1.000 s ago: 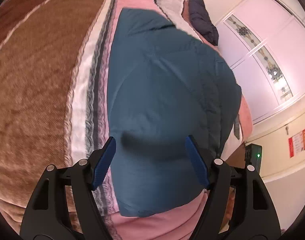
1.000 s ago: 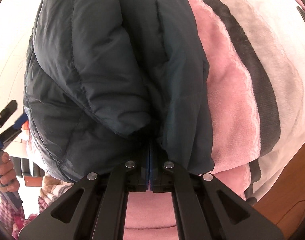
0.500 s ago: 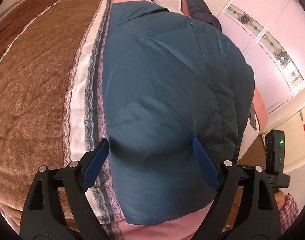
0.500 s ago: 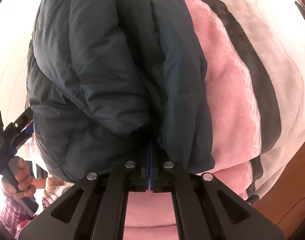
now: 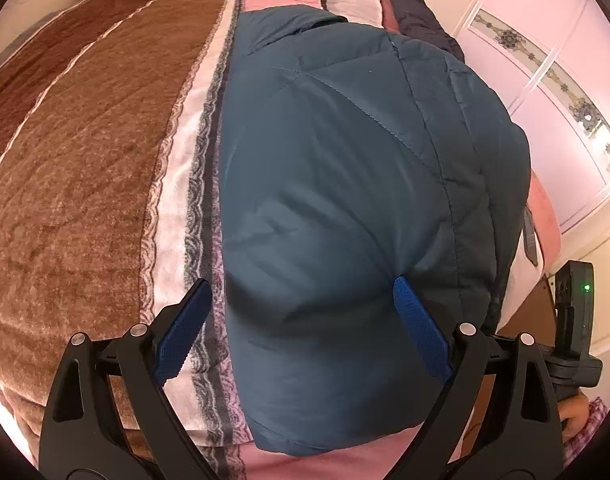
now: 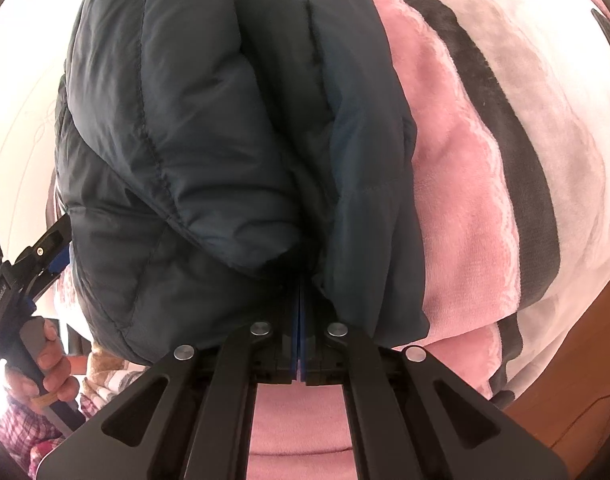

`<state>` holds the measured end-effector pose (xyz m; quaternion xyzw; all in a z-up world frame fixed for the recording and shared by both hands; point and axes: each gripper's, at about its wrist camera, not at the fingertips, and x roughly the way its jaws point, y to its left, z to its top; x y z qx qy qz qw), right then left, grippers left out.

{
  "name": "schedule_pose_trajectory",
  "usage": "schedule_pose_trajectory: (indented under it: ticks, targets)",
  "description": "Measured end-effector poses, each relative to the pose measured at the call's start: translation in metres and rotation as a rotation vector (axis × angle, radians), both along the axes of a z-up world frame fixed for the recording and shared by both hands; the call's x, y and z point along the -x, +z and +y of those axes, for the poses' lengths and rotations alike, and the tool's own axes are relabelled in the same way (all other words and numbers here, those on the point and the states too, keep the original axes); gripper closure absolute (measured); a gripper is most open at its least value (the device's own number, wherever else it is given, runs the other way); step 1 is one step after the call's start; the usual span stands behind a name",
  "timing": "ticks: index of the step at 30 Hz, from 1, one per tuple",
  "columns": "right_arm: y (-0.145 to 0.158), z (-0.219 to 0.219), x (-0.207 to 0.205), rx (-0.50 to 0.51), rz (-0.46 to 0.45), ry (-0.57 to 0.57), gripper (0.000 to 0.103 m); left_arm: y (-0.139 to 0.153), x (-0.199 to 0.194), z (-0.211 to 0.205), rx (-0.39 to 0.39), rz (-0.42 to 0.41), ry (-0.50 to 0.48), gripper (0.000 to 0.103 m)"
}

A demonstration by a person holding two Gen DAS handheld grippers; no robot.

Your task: Fold large clothes

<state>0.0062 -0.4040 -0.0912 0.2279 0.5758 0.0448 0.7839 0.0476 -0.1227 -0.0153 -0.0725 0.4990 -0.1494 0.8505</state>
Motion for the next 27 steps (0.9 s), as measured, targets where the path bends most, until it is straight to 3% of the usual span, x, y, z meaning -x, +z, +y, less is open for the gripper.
schedule_pose_trajectory:
  ticks: [7, 11, 27]
  targets:
    - [0.004, 0.004, -0.006, 0.014, 0.016, 0.007, 0.103, -0.002, 0.002, 0.003, 0.028, 0.043, 0.033, 0.011]
    - [0.006, 0.007, -0.010, 0.024, 0.027, 0.010, 0.103, -0.007, 0.002, 0.005, 0.088, 0.093, 0.038, 0.011]
    - [0.008, -0.001, -0.033, -0.016, 0.092, -0.032, 0.103, -0.016, 0.003, 0.013, 0.179, 0.105, 0.009, 0.010]
